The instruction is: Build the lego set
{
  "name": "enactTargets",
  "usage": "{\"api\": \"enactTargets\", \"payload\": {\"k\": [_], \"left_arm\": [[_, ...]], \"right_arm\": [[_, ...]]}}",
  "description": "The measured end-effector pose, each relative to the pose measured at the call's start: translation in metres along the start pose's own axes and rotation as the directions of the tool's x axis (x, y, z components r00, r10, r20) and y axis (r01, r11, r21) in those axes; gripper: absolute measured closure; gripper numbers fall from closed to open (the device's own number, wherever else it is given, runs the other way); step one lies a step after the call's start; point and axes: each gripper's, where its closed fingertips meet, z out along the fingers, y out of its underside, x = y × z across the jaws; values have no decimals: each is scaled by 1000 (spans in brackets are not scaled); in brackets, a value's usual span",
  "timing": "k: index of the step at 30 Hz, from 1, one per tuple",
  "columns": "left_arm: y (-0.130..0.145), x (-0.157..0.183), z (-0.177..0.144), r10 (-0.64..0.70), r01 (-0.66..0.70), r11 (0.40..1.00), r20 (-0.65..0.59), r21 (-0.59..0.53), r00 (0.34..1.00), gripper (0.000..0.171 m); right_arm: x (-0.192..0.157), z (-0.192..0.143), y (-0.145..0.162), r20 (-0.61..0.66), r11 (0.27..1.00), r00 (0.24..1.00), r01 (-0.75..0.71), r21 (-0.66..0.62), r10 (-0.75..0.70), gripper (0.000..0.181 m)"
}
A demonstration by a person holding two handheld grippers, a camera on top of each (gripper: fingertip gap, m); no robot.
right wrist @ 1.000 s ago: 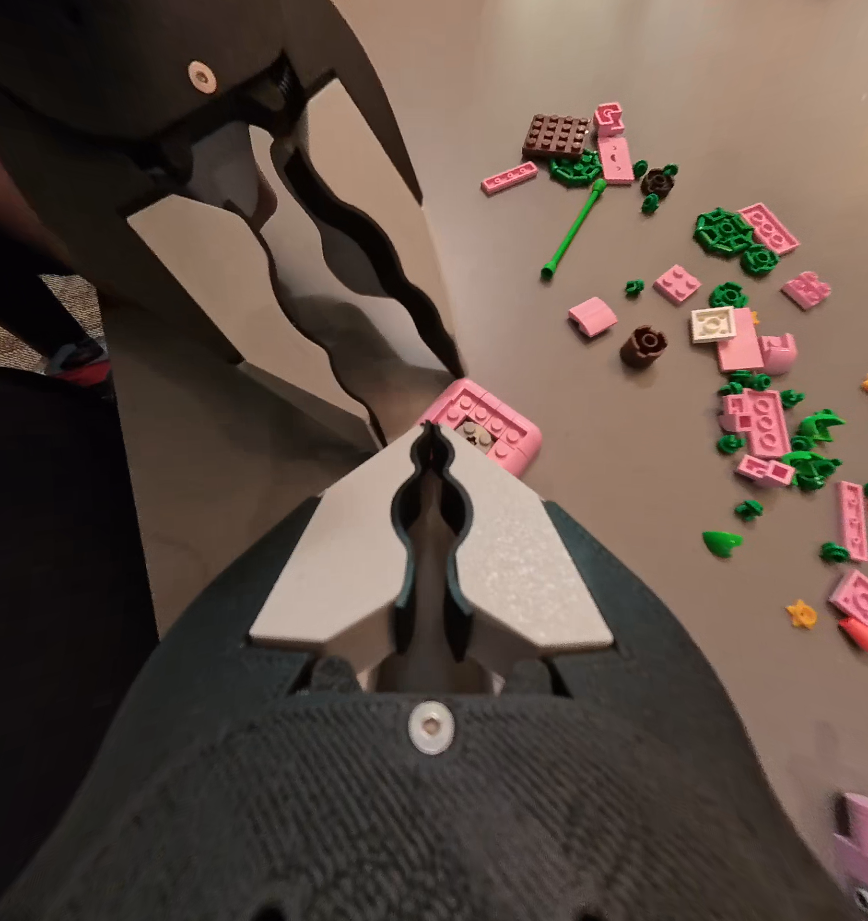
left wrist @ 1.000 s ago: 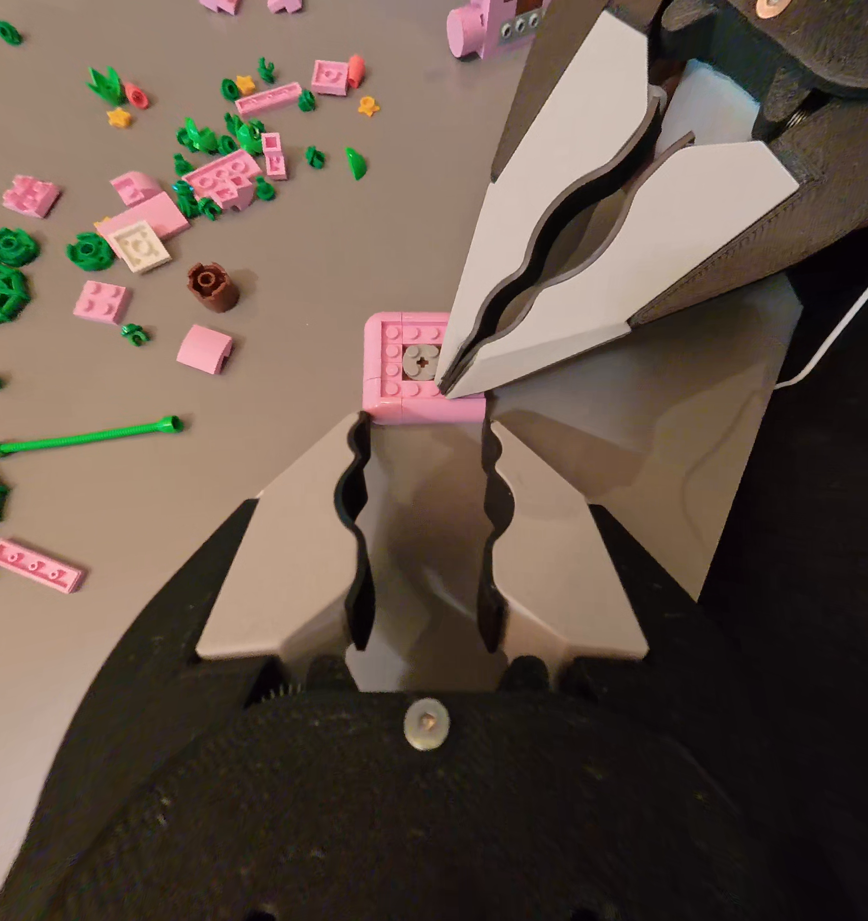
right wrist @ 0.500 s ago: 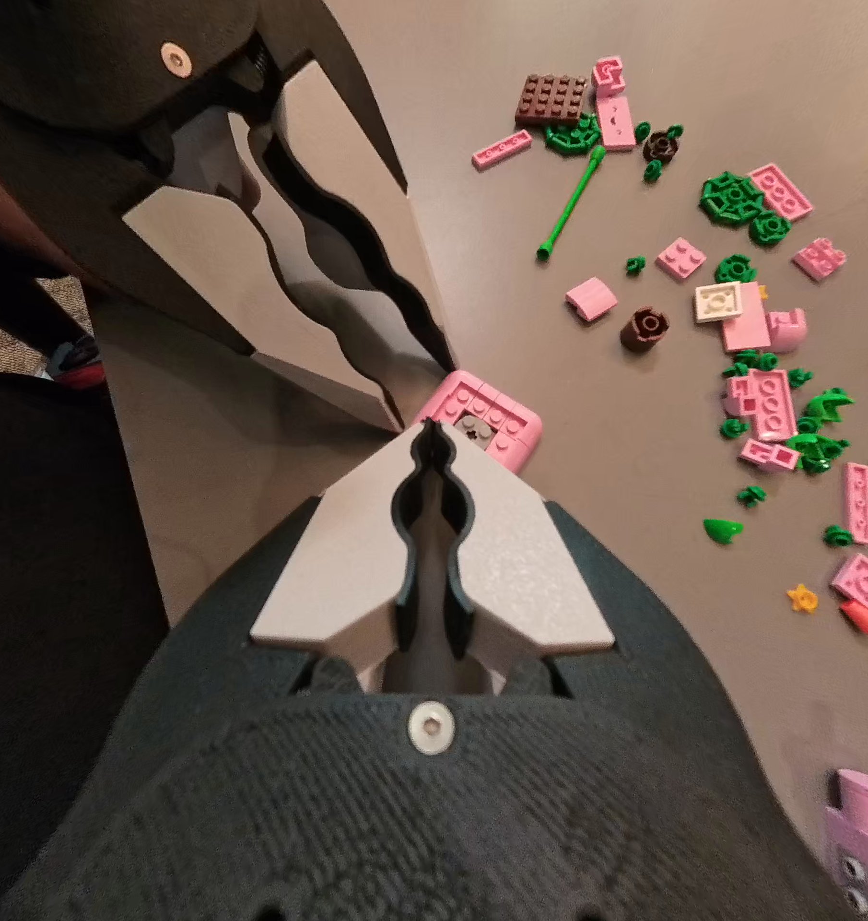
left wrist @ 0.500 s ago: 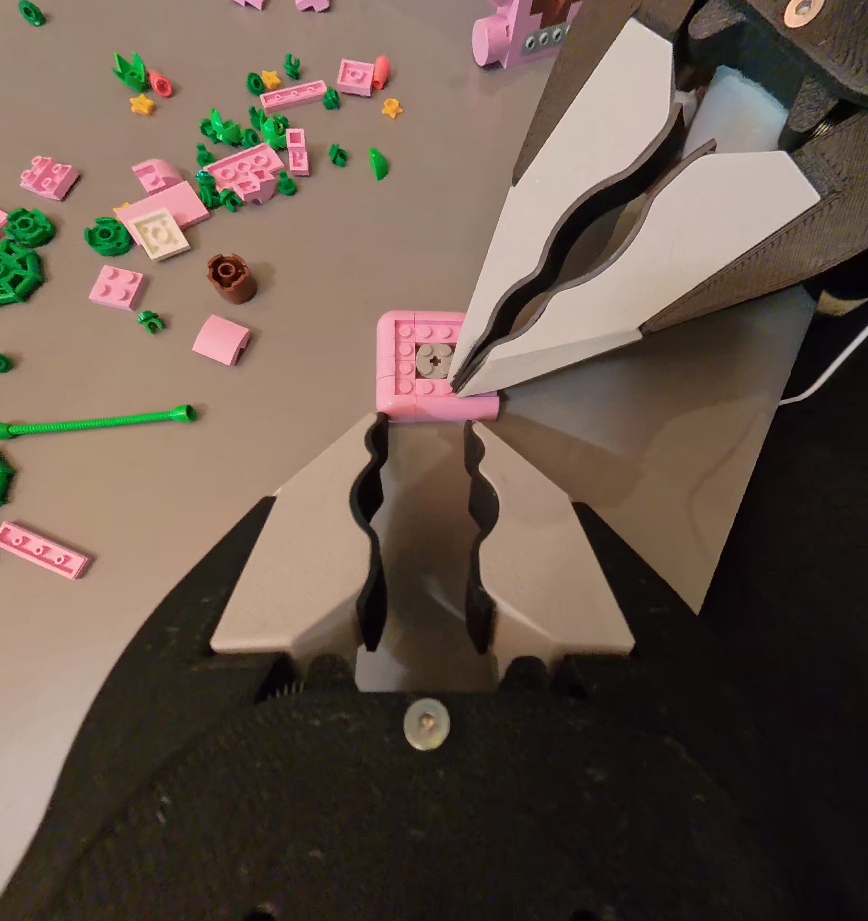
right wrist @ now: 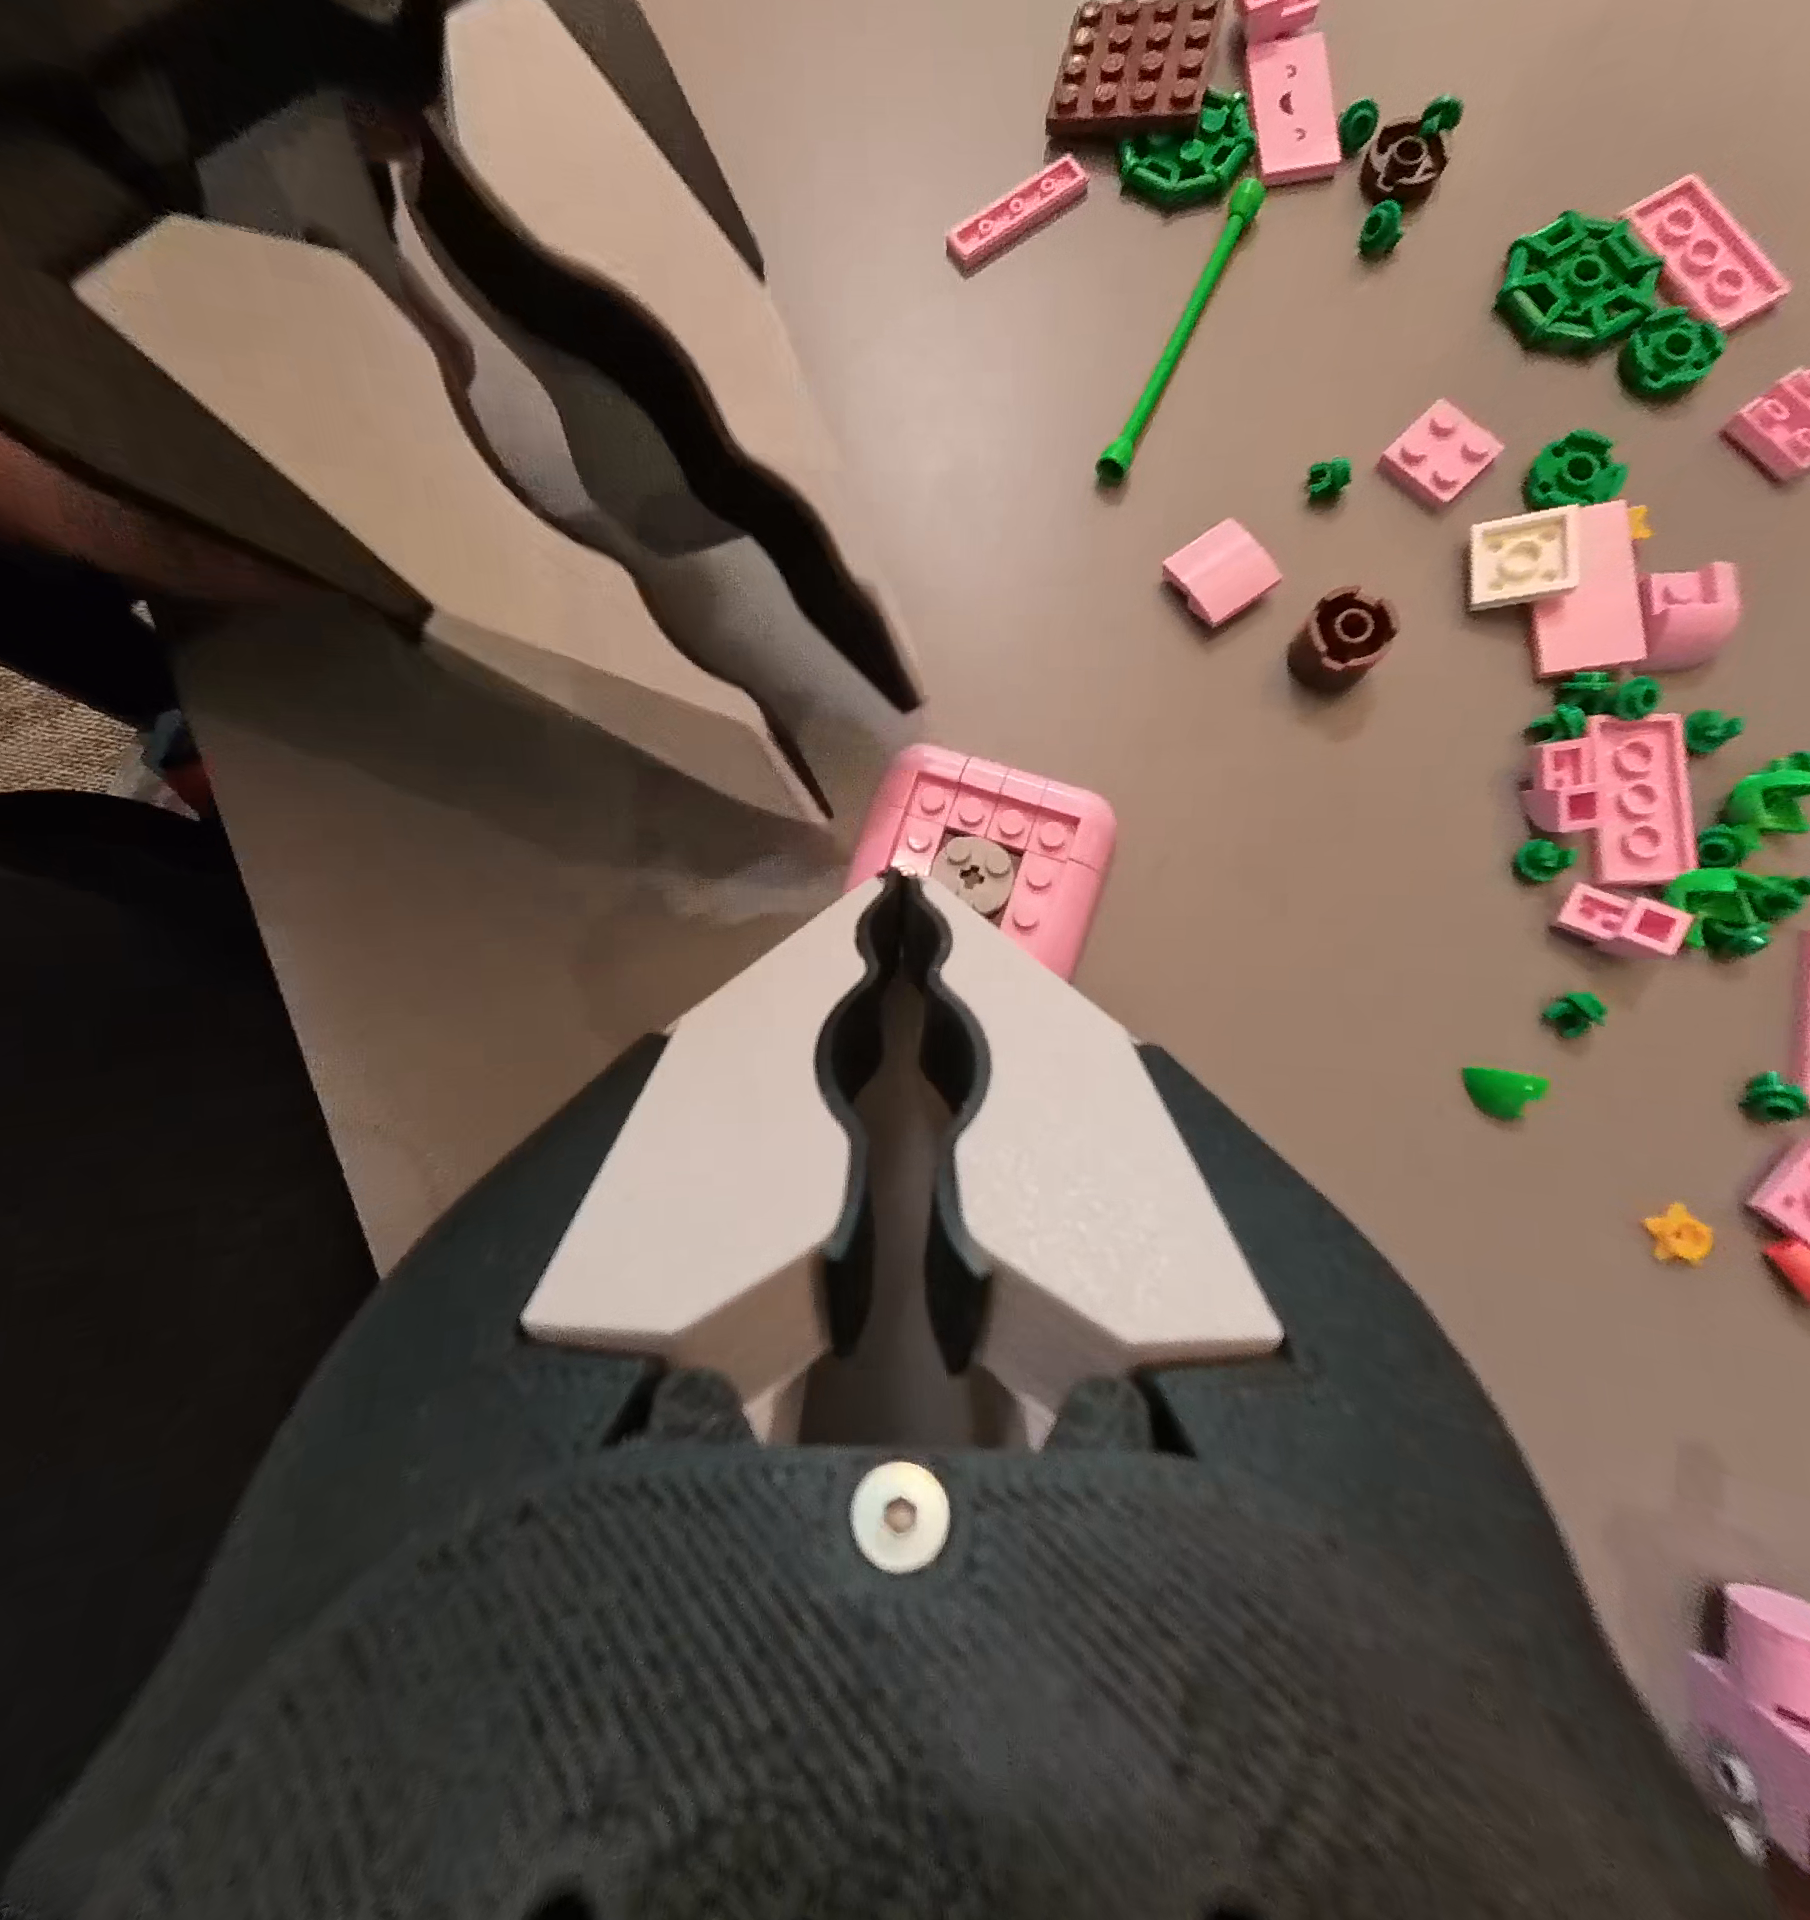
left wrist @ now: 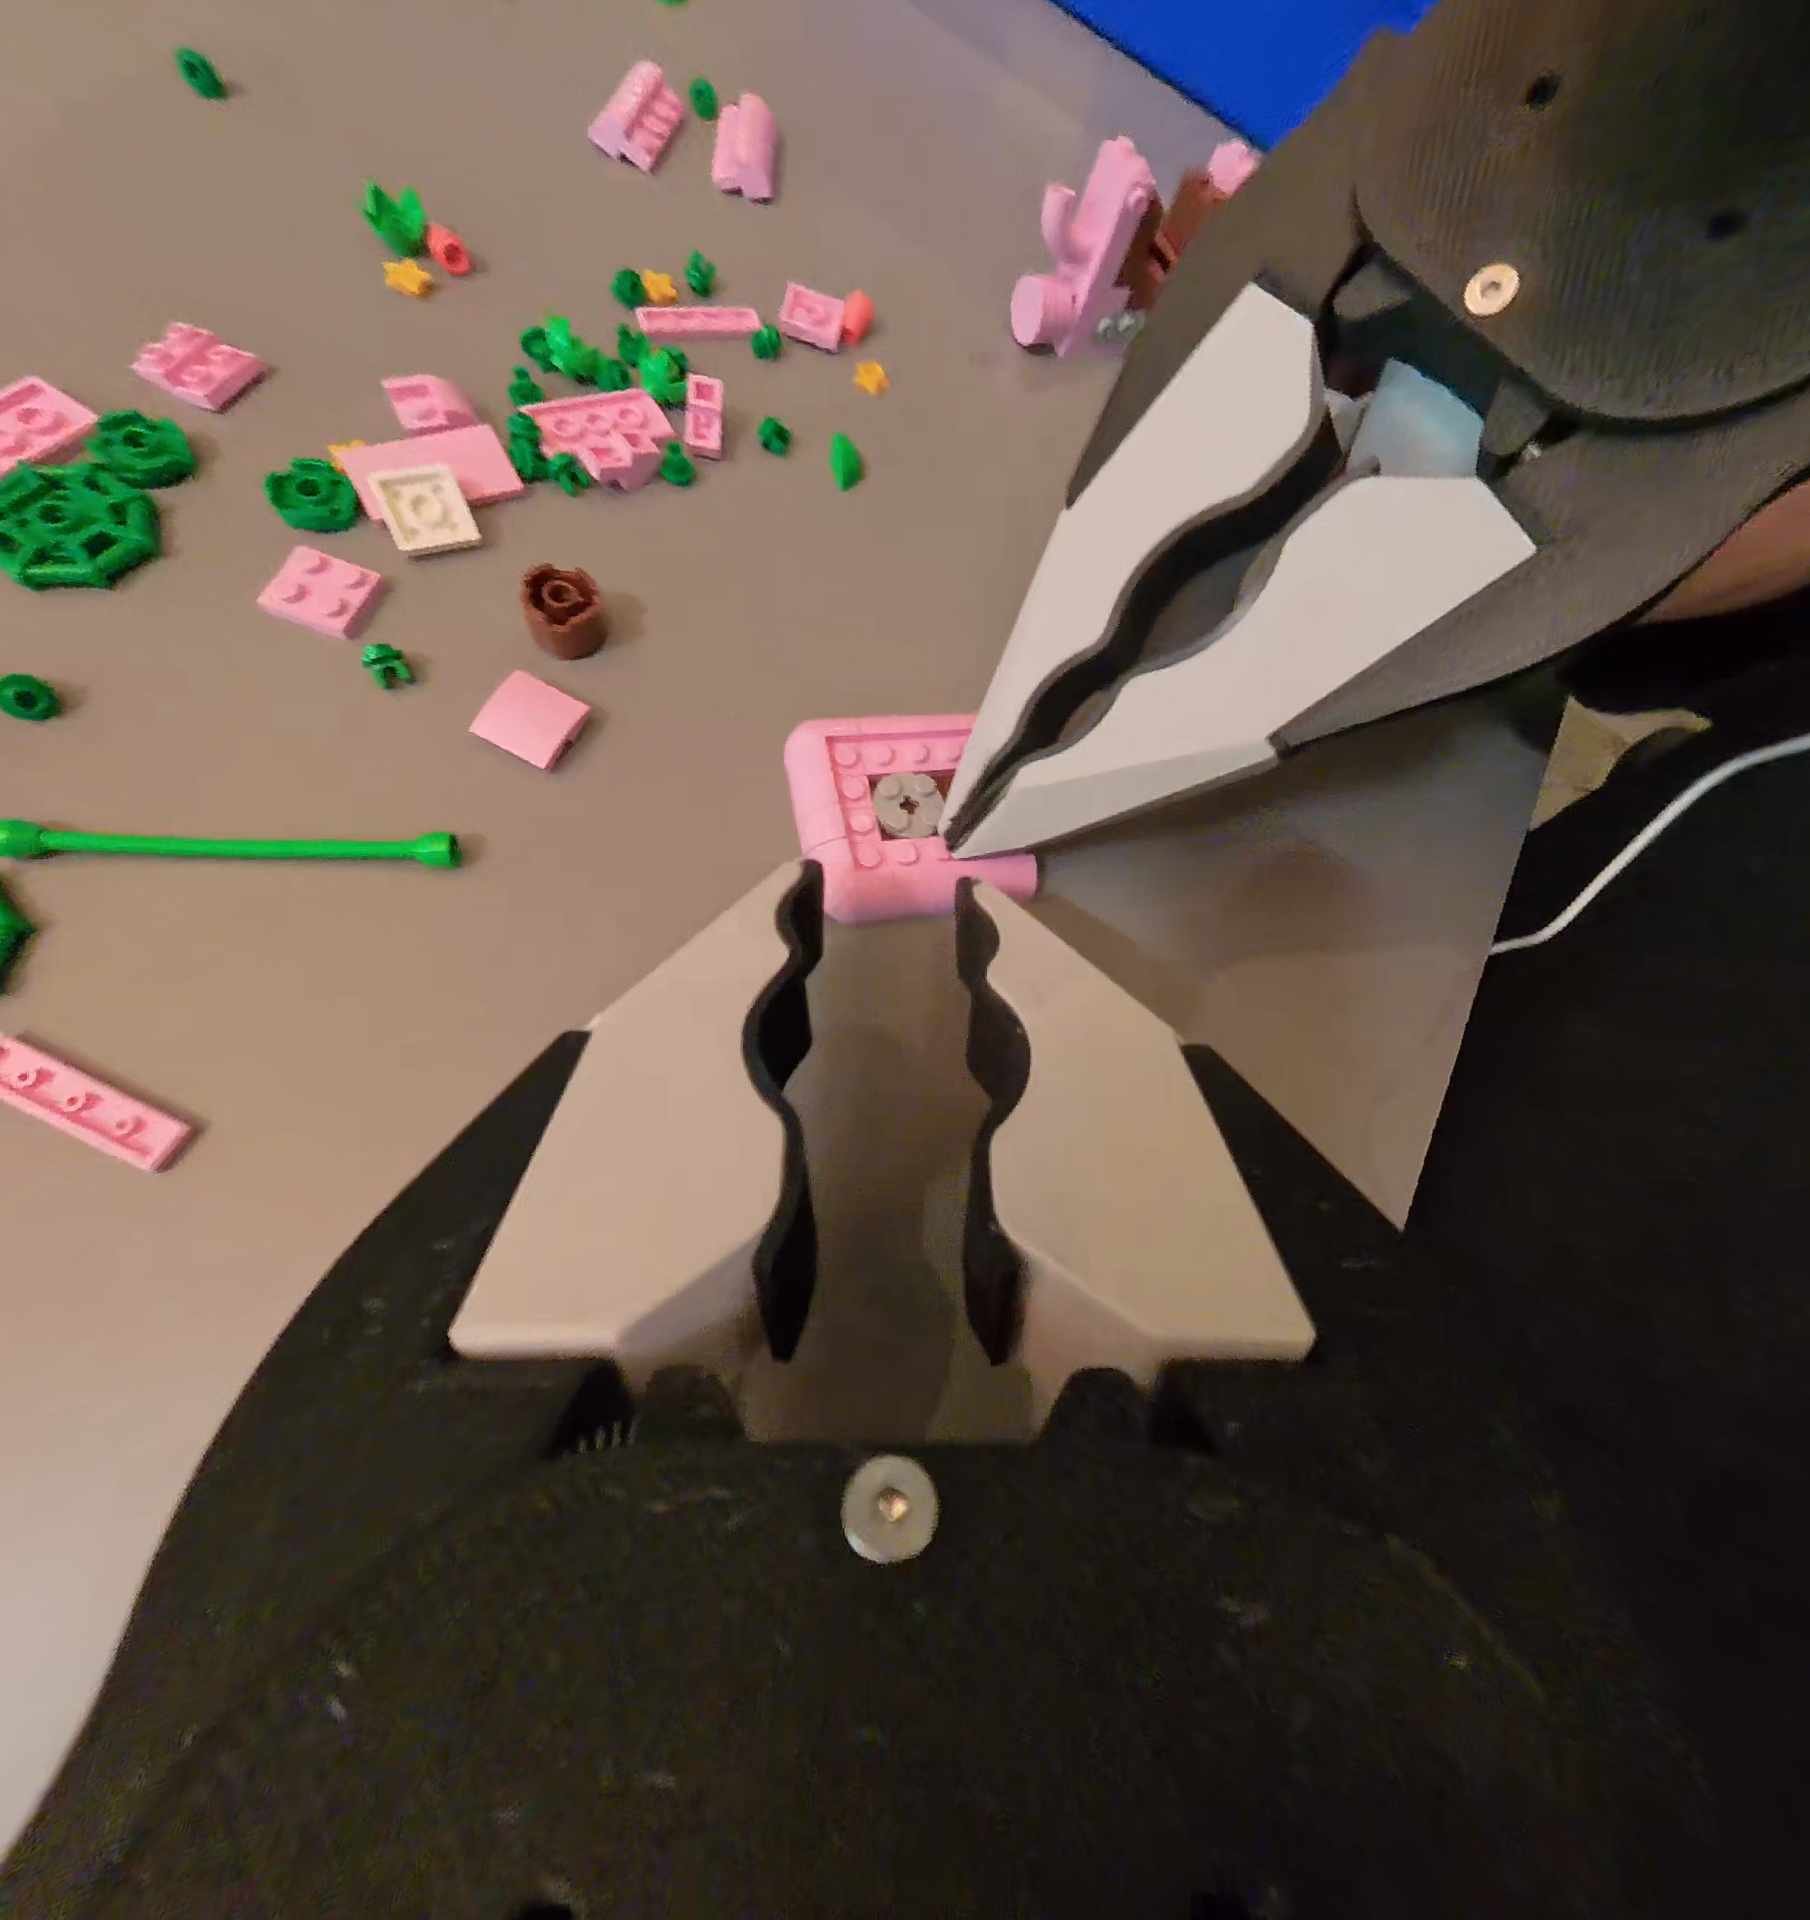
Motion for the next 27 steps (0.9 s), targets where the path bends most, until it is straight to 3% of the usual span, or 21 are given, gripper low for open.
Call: {"api": "enactTargets", "payload": {"k": [5, 8, 12, 17, 27], "left_arm": [[5, -2, 5, 29, -28, 998, 35, -52, 999, 146], [7, -1, 8, 69, -65, 995, 59, -72, 996, 146], [9, 0, 9, 78, -73, 993, 54, -88, 995, 138], [7, 0, 11, 74, -69, 994, 48, -87, 996, 134], [10, -1, 14, 101, -92, 989, 71, -118, 992, 130]], "right_arm": [[1, 0, -2, -41, 996, 996, 84, 6, -83, 181], [7, -9, -6, -108, 987, 986, 135, 88, -126, 181], [9, -31, -14, -24, 974, 1000, -5, 228, 11, 181], [-3, -23, -3, 95, 969, 991, -110, 223, 90, 181], [-1, -8, -11, -20, 983, 1000, 16, 185, -12, 181]]}}
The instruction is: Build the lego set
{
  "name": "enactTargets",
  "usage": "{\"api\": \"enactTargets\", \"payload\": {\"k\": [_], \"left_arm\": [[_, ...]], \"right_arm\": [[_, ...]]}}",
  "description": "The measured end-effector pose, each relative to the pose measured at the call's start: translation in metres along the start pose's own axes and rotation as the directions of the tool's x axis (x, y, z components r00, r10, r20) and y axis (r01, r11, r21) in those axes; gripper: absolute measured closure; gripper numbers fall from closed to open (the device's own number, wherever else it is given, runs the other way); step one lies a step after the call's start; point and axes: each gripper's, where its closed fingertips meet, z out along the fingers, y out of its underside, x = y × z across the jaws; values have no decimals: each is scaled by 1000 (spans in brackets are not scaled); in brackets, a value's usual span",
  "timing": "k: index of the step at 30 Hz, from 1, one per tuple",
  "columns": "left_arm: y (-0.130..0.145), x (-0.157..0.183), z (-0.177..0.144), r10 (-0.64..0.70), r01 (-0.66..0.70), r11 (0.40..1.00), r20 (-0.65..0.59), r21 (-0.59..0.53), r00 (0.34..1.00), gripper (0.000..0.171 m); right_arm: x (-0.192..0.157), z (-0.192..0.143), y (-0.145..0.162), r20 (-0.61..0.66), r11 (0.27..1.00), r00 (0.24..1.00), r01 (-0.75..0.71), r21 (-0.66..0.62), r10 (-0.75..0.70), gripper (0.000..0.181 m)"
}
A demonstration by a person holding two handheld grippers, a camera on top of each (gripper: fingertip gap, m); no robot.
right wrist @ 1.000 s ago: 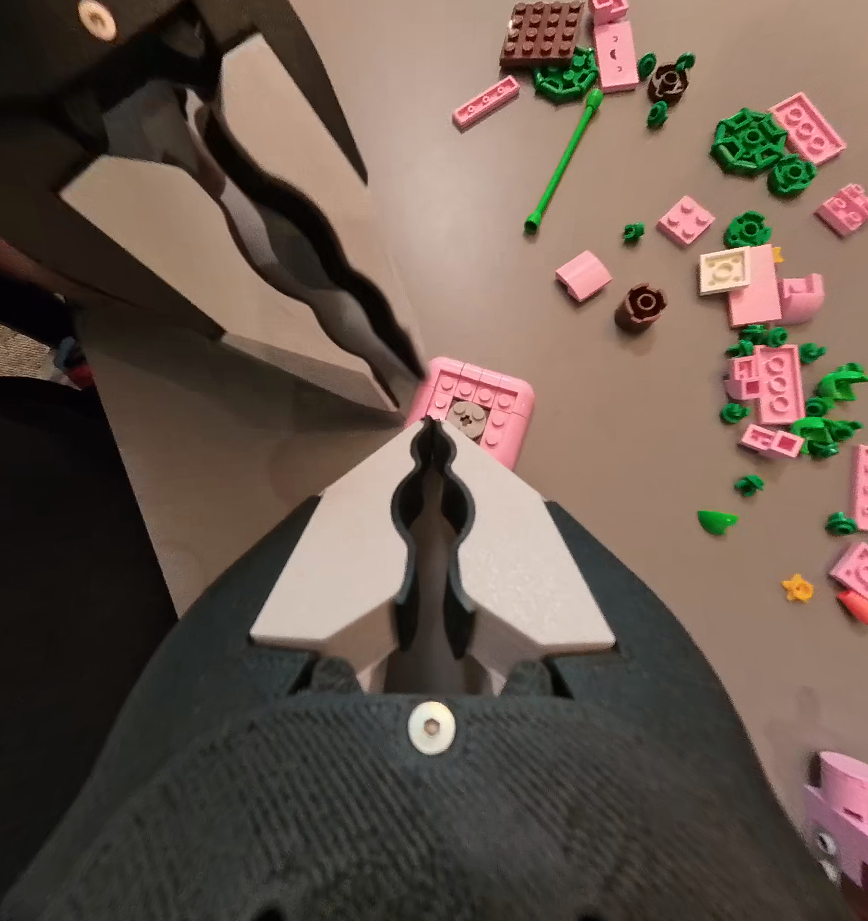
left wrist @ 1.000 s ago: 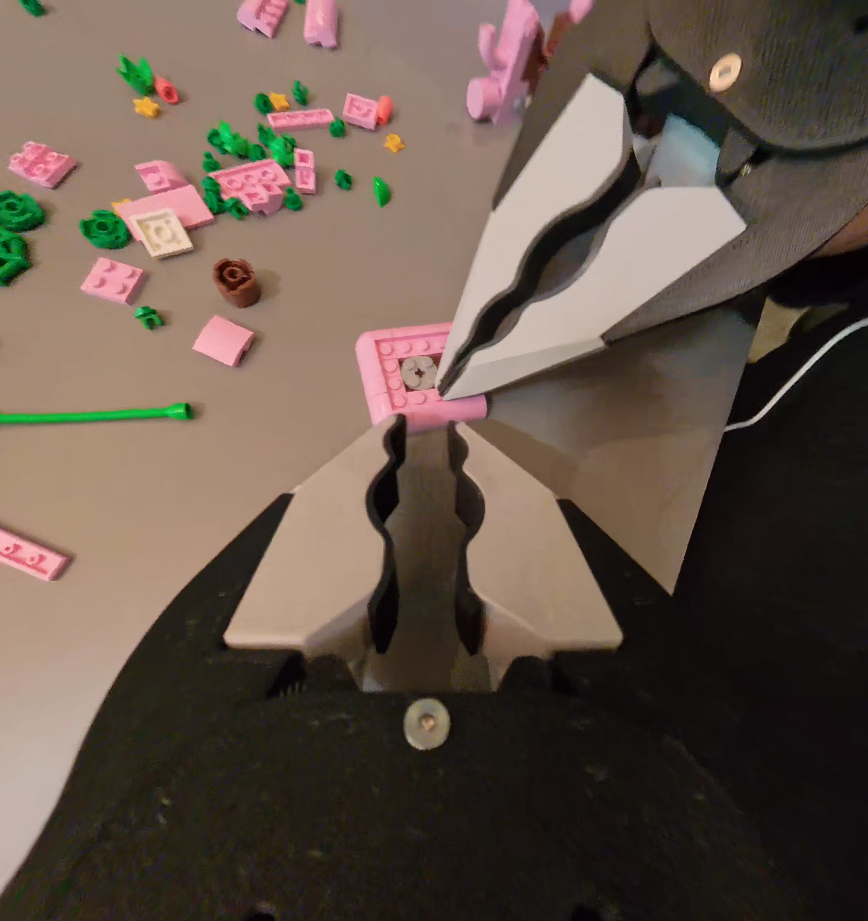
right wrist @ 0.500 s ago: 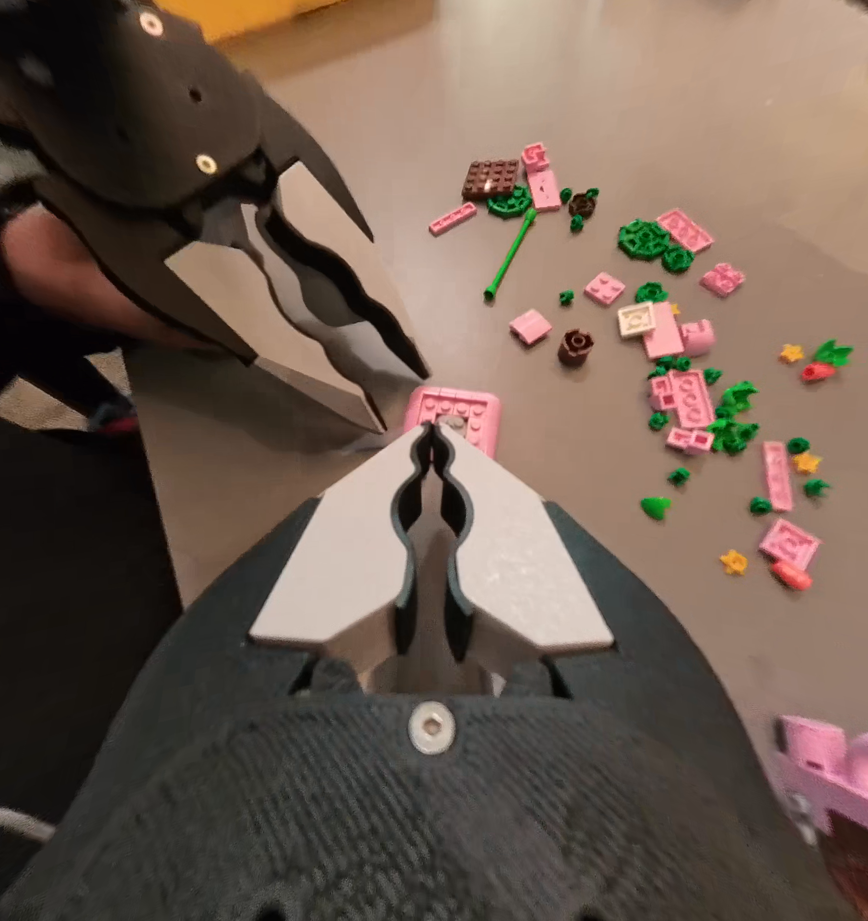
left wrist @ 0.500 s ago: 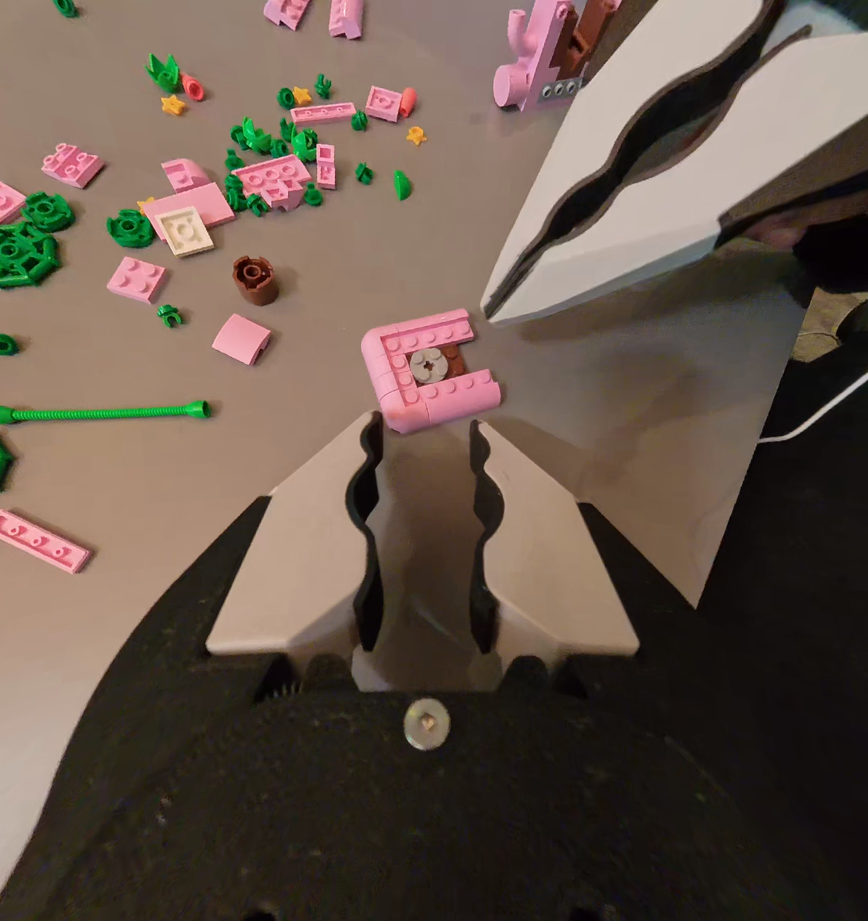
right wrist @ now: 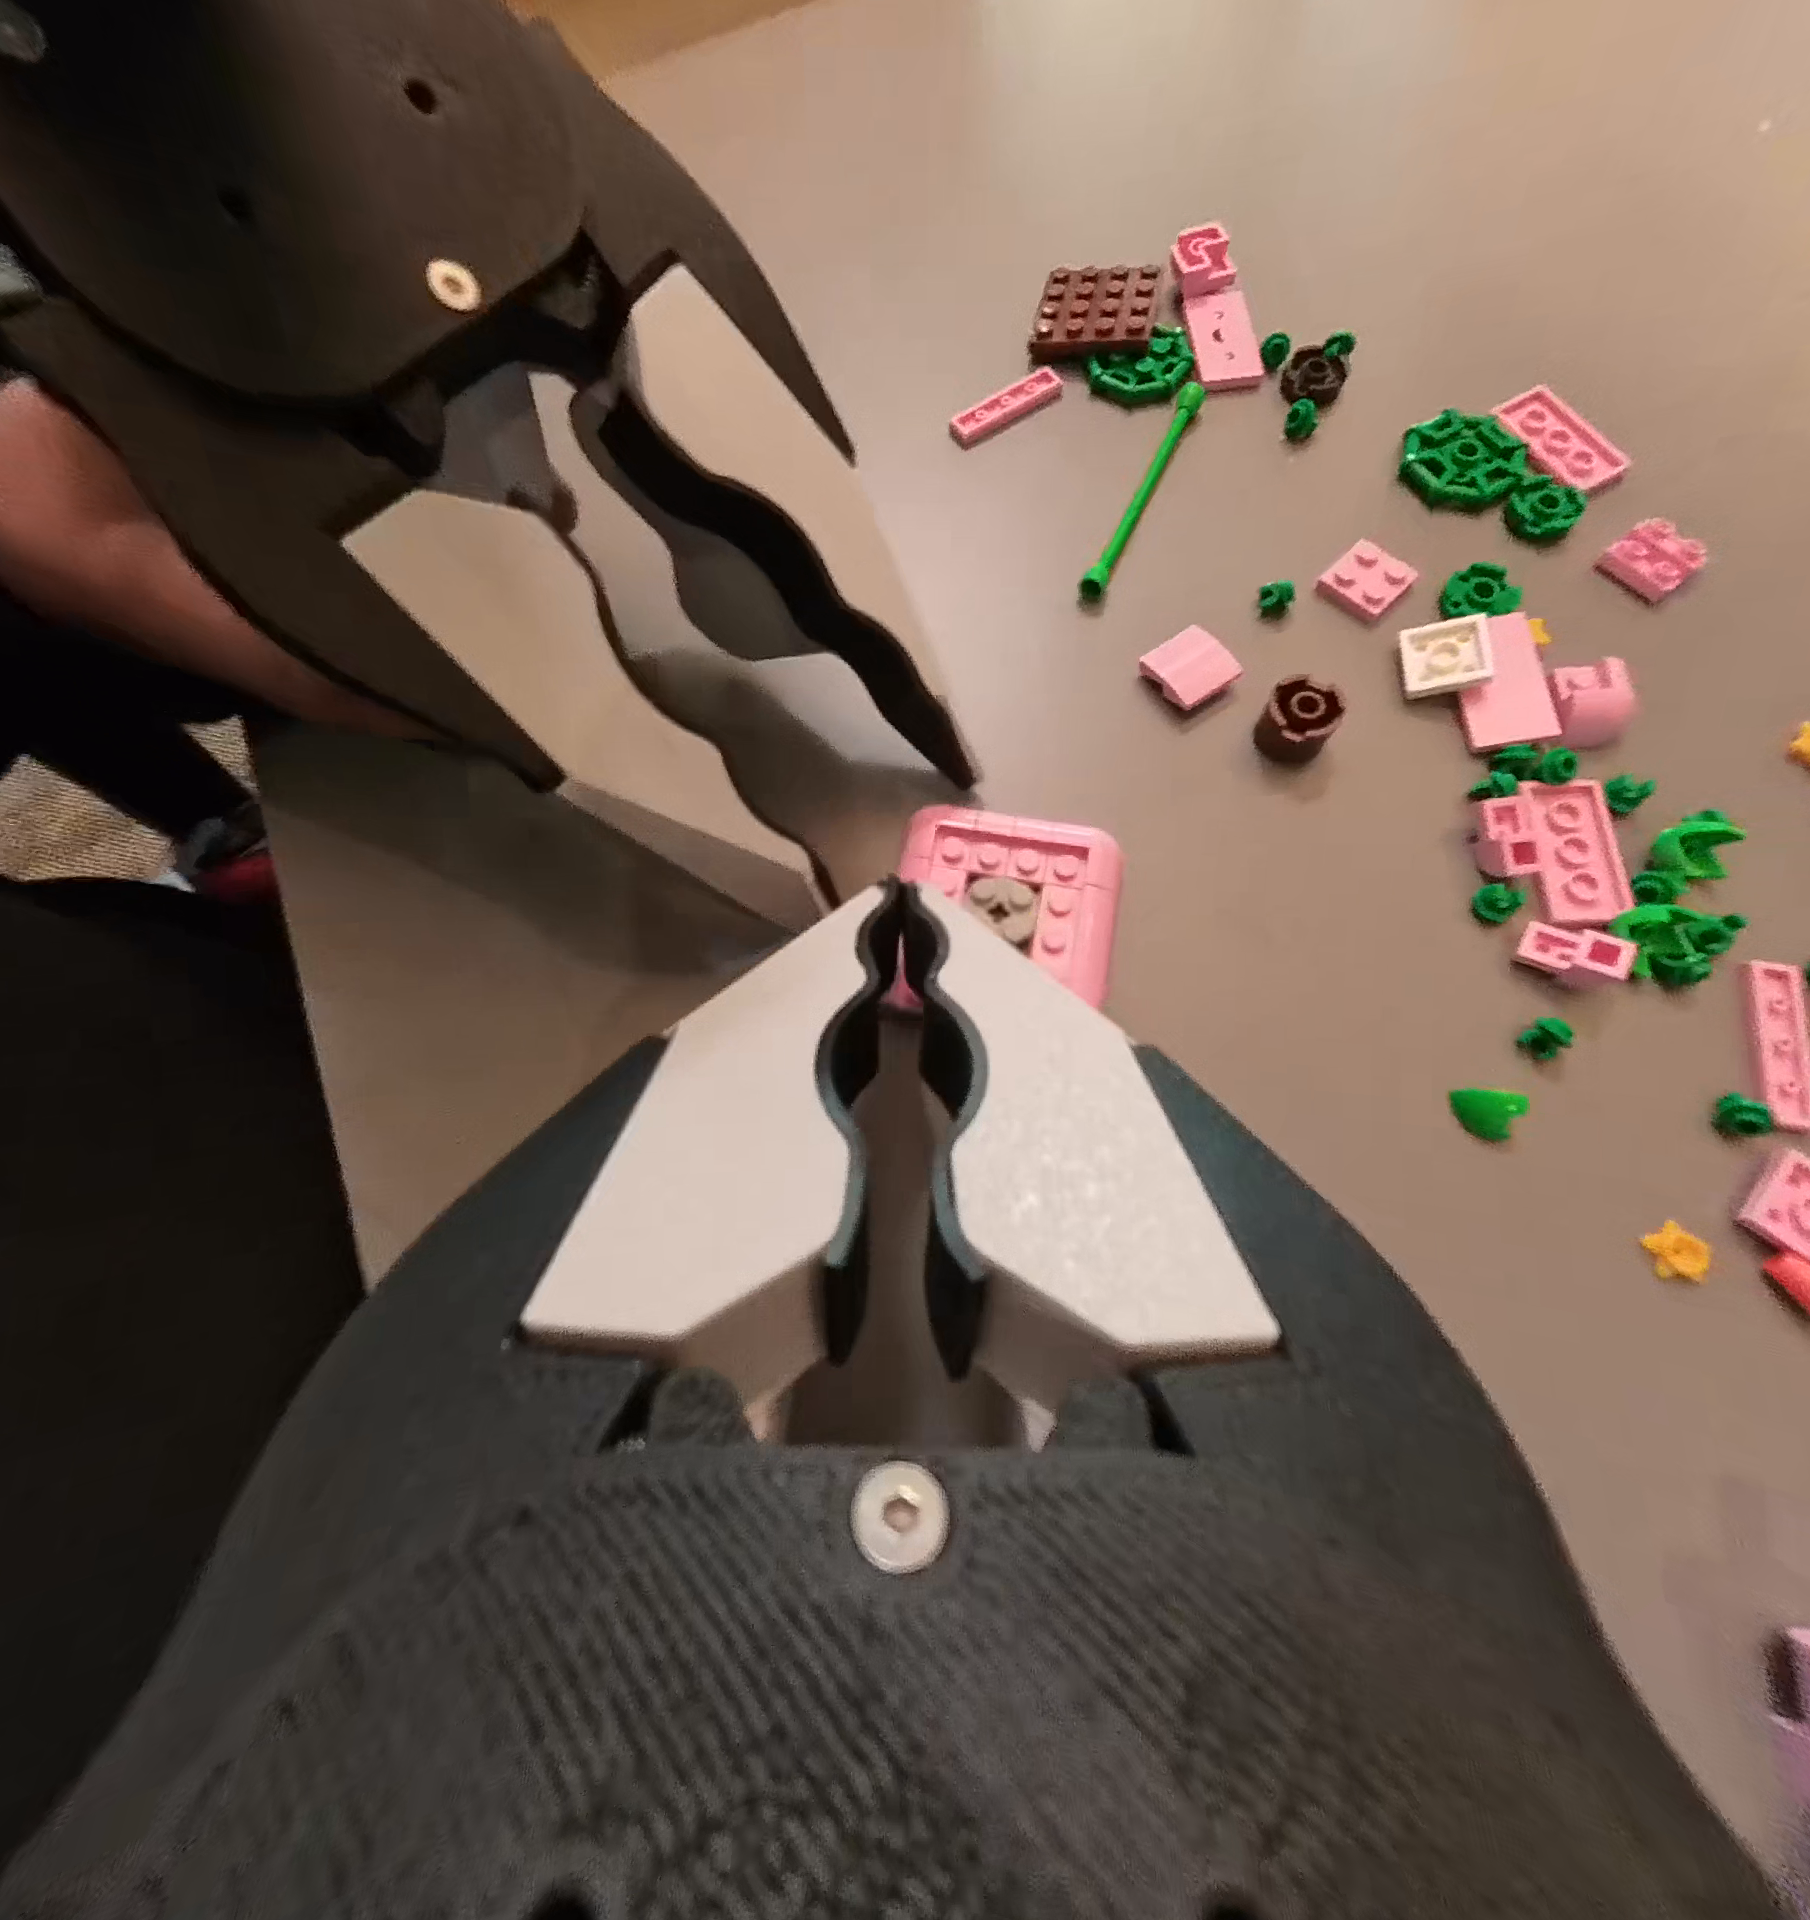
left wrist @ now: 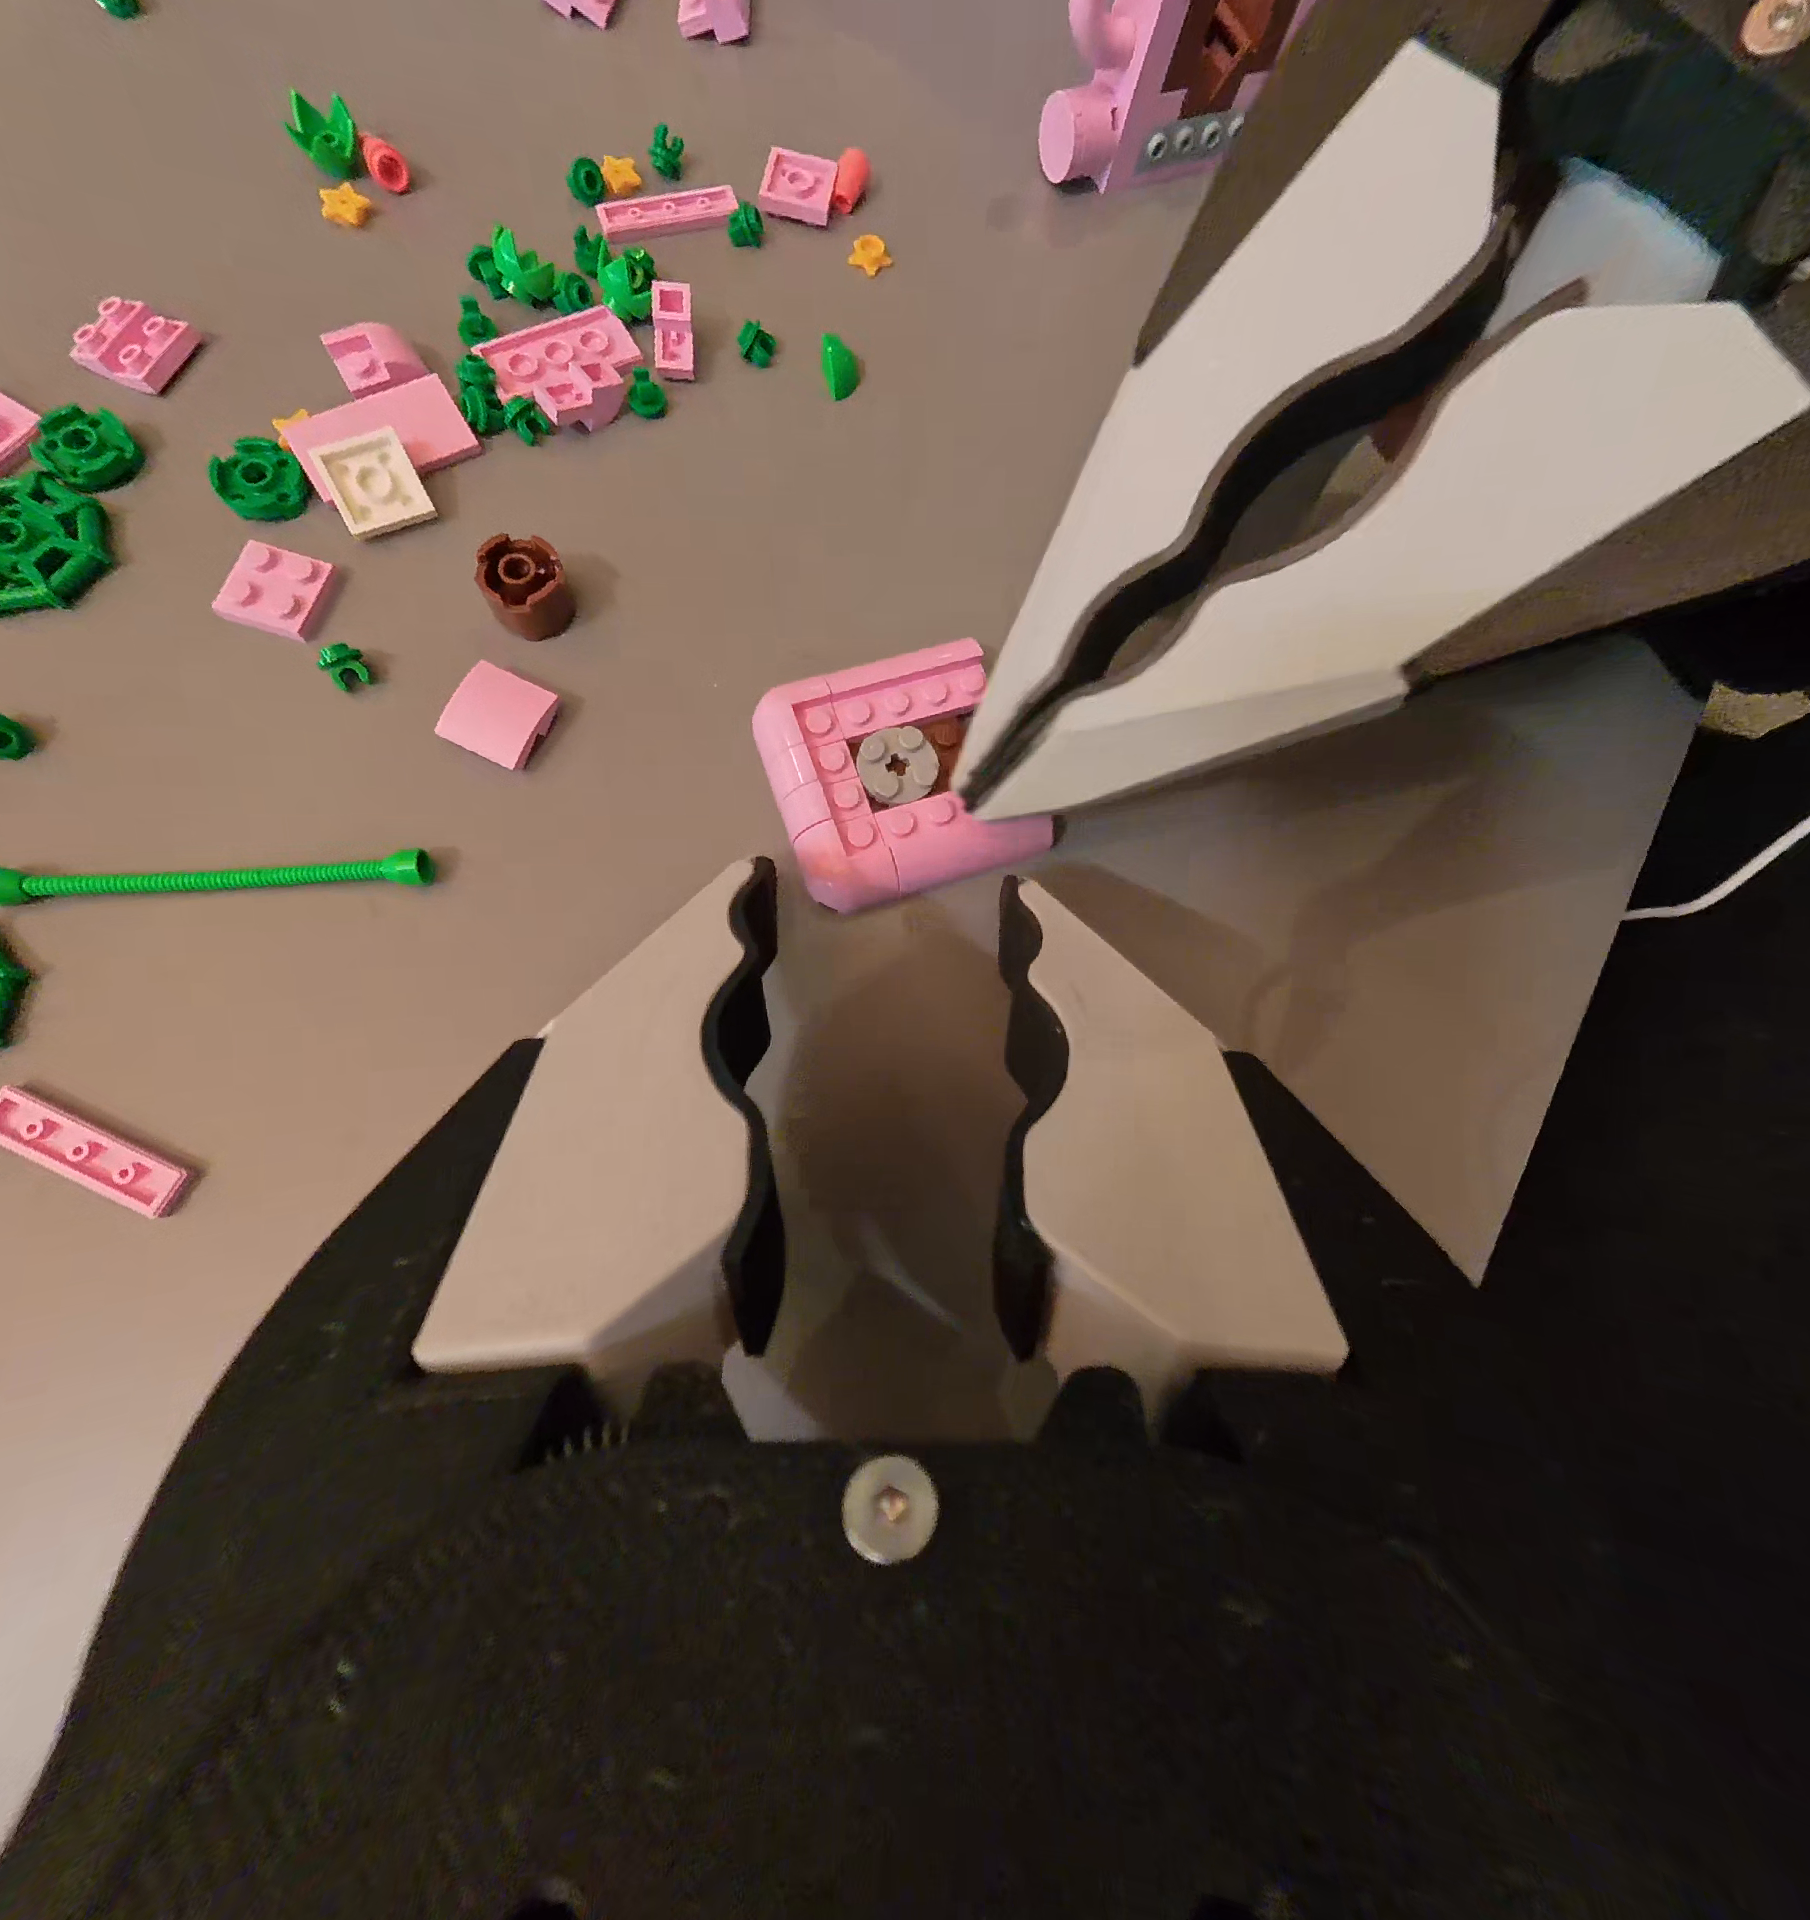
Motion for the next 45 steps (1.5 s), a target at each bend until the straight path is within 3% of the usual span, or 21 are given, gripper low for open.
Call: {"api": "enactTargets", "payload": {"k": [2, 6, 11, 15, 22, 26, 31, 35, 40, 42, 44, 45], "left_arm": [[1, 0, 1, 4, -4, 1000, 0, -8, 1000, 130], [1, 1, 1, 9, -9, 1000, 2, -9, 1000, 130], [0, 2, 1, 3, -3, 1000, -11, -3, 1000, 131], [1, 2, 1, 11, -11, 1000, -11, -9, 1000, 136], [1, 0, 1, 1, -1, 1000, -3, -11, 1000, 149], [2, 1, 1, 14, -14, 1000, 0, -13, 1000, 157], [2, 2, 1, 10, -10, 1000, -9, -11, 1000, 159], [-1, 0, -2, -21, 21, 1000, -26, 12, 999, 159], [-9, -9, -11, -125, 131, 987, -64, 97, 990, 161], [-12, -10, -15, -145, 155, 980, -85, 124, 986, 161], [-13, -10, -17, -153, 165, 977, -94, 137, 984, 159], [-13, -10, -17, -153, 166, 976, -96, 141, 983, 158]], "right_arm": [[6, 7, 12, -26, 997, 1000, 5, -76, -7, 181], [3, 6, 10, 13, 996, 1000, -12, -85, 13, 181], [15, -11, -12, -15, 997, 999, -44, 62, 45, 181], [22, -9, -14, -18, 994, 997, -70, 78, 72, 181], [15, 14, -14, -32, 999, 999, 30, 26, -29, 181], [15, 20, -3, -2, 998, 1000, 23, -65, -23, 181], [33, -8, -34, -43, 991, 998, -32, 128, 38, 181], [32, -5, -13, -69, 998, 996, -54, 46, 57, 137], [17, 11, 5, -72, 999, 997, -23, -26, 21, 112], [19, 16, 9, -82, 999, 997, -18, -48, 14, 112], [22, 17, 8, -108, 999, 994, 6, -49, -11, 132], [21, 17, 7, -95, 999, 995, 6, -51, -11, 134]]}}
